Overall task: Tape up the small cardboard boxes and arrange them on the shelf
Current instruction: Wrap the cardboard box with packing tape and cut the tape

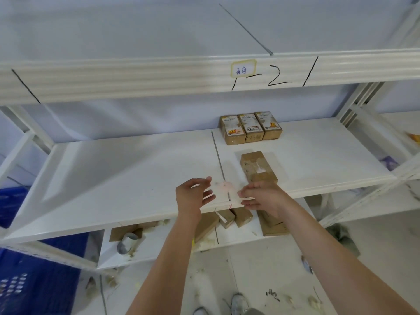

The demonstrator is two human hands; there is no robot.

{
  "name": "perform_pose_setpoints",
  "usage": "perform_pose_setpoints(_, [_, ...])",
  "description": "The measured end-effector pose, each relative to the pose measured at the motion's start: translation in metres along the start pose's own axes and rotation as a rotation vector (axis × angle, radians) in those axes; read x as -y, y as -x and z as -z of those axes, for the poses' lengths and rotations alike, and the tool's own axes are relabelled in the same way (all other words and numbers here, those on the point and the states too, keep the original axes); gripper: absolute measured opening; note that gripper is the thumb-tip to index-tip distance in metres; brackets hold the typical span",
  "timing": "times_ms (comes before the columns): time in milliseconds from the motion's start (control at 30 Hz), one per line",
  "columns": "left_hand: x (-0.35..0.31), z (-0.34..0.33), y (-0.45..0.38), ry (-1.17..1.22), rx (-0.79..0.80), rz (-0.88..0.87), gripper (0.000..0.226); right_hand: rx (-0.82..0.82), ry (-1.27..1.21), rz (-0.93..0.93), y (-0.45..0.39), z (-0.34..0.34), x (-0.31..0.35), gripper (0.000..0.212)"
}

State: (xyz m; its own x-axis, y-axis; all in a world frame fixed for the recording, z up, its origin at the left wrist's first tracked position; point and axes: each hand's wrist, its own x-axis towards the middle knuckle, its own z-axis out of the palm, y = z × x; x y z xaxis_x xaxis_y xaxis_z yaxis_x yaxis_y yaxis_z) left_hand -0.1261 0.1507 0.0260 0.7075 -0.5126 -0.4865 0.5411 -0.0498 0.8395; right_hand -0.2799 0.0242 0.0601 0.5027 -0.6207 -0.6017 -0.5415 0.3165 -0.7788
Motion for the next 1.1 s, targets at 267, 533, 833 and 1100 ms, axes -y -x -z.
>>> perform_pose_setpoints(267, [0.013,-0.015,-0.002,-0.016,0.038,0.037,0.023,-0.016,-0.172,0.008,0.002,0.03,-0.009,0.021])
perform_pose_setpoints(533, [0.017,-0.044,-0.005,-0.097,0.039,0.025,0.015,-0.043,-0.16,0.015,-0.019,0.067,-0.001,0.021])
perform_pose_setpoints(833, [0.032,-0.118,-0.034,-0.144,-0.041,-0.023,0.019,-0.04,-0.118,0.024,-0.072,0.137,0.019,0.018])
perform_pose_setpoints(1100, [0.046,-0.17,-0.055,-0.155,-0.231,0.016,0.011,0.045,-0.075,0.037,-0.131,0.181,0.029,0.012])
